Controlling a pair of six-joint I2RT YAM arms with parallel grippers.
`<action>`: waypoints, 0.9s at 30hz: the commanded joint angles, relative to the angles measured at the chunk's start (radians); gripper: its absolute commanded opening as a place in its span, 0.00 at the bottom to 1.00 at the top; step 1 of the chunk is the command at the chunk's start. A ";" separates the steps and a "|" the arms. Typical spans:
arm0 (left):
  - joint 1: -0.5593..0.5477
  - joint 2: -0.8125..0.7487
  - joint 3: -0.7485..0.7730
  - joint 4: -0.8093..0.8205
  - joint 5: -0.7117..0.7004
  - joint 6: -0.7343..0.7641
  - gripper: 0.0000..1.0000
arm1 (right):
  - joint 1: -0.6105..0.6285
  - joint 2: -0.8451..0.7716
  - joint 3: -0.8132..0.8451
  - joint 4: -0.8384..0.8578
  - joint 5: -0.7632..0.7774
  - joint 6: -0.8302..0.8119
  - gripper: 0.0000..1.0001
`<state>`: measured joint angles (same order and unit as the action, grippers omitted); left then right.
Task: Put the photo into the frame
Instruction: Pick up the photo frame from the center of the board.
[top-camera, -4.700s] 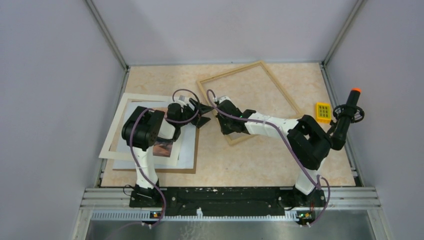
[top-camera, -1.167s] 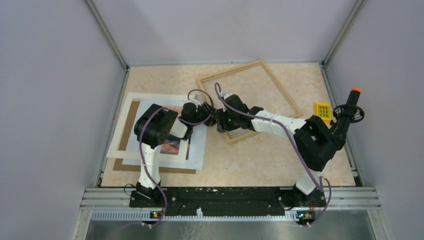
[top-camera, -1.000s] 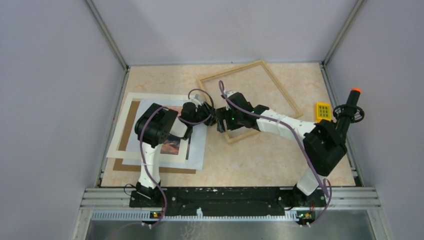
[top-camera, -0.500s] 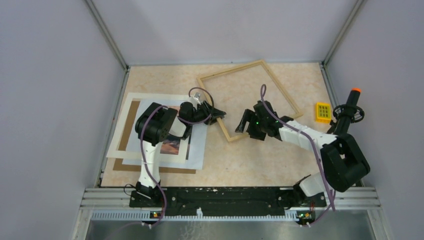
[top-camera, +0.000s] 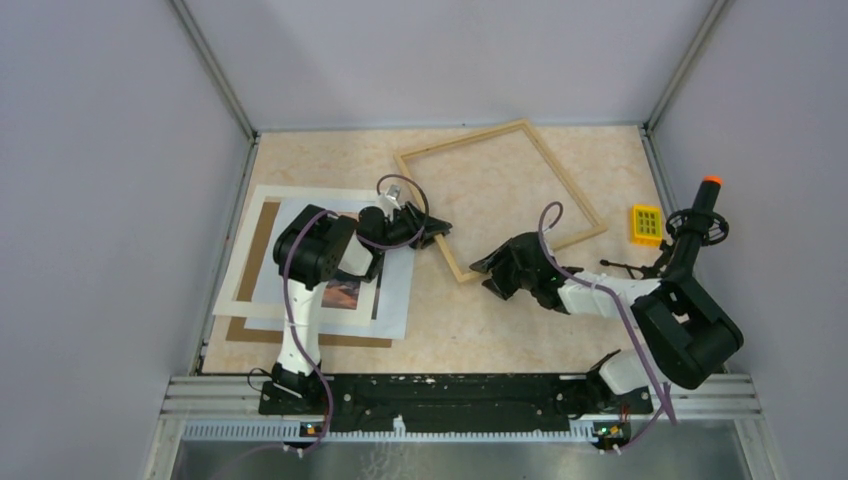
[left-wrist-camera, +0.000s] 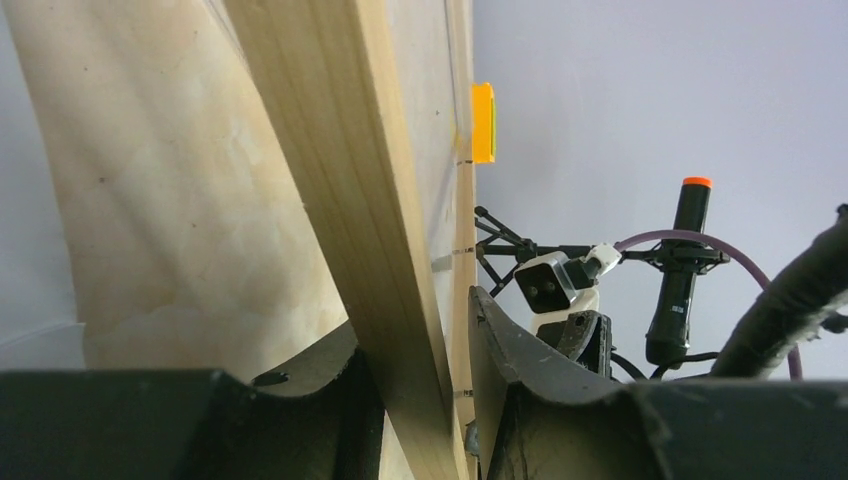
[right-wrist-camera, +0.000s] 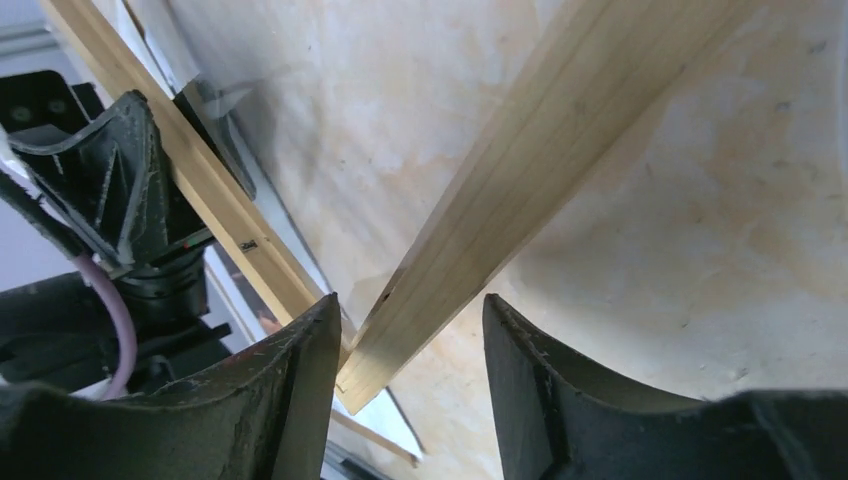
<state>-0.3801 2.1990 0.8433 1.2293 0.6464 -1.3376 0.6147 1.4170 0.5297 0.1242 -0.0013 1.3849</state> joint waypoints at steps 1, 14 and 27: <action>0.005 0.001 -0.009 0.171 0.006 -0.025 0.38 | 0.027 -0.006 -0.033 0.137 0.057 0.120 0.51; 0.016 0.029 -0.026 0.267 -0.015 -0.066 0.44 | 0.042 -0.058 -0.170 0.301 0.080 0.244 0.19; 0.040 0.129 0.049 0.392 -0.099 -0.166 0.62 | 0.041 -0.016 -0.186 0.366 0.044 0.265 0.09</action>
<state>-0.3477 2.3119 0.8417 1.4620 0.5945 -1.4845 0.6460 1.3918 0.3389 0.4049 0.0631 1.6463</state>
